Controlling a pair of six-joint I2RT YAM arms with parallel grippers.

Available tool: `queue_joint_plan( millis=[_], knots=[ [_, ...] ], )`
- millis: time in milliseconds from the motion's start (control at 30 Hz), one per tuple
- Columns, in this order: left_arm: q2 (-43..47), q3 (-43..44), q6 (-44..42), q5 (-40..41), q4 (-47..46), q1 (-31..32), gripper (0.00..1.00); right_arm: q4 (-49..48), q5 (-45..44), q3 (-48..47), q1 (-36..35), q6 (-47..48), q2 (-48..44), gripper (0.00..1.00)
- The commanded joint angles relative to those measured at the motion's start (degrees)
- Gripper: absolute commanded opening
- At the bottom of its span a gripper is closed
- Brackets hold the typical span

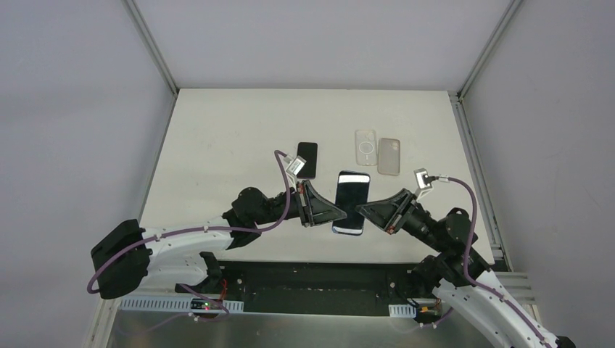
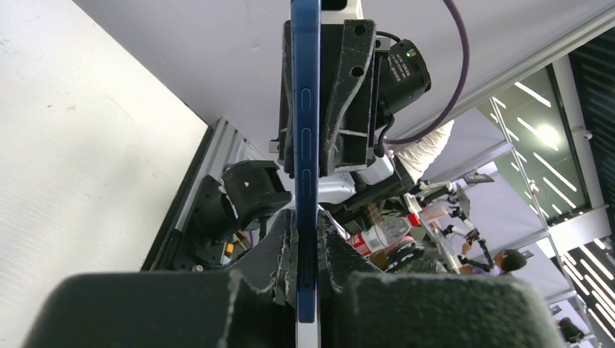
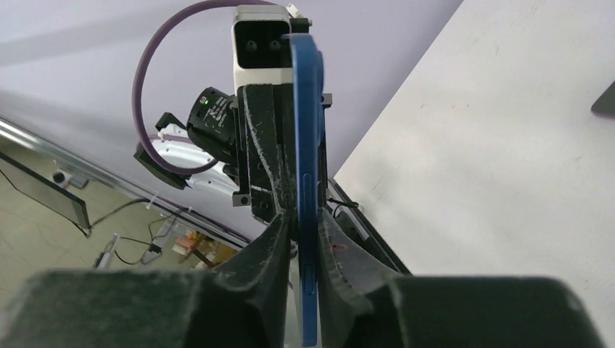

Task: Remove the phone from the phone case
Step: Place the phone at the center of the board.

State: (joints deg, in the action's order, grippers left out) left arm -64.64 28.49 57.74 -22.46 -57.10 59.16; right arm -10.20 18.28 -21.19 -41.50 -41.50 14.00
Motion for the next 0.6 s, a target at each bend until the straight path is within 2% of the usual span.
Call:
queue_joint_plan(
  millis=[0,133,200,267,333,400,500,567],
  knots=[
    [-1.01,1.89,0.39,-0.09,-3.67,0.0,0.0,-0.39,-1.76,-1.51,-0.24,-0.09,-0.42,0.34],
    [1.52,-0.05,-0.3,1.48,-3.5,-1.43,0.0,8.95,-4.86,-4.83,-0.17,2.06,-2.31,0.83],
    [4.33,-2.3,-1.05,2.81,-1.41,-4.18,0.0,20.08,-8.93,-8.01,-0.21,4.63,-4.25,0.98],
    [8.63,-4.57,-1.79,6.02,9.01,-8.59,0.0,29.72,-15.03,-10.94,-0.19,6.79,-5.87,1.0],
    [13.86,-4.31,-4.09,9.98,25.66,-13.5,0.0,36.42,-19.65,-12.78,-0.17,7.79,-7.12,1.0],
    [18.37,-0.15,-9.21,14.15,43.68,-17.97,0.0,40.32,-22.26,-13.06,-0.17,8.09,-8.32,1.0],
    [18.85,7.43,-17.49,18.67,64.05,-22.9,0.0,42.73,-24.23,-11.83,-0.22,7.57,-9.2,1.0],
    [16.23,10.94,-20.87,16.14,70.19,-27.02,0.0,43.29,-25.06,-10.87,-0.24,6.95,-8.64,1.0]
  ],
)
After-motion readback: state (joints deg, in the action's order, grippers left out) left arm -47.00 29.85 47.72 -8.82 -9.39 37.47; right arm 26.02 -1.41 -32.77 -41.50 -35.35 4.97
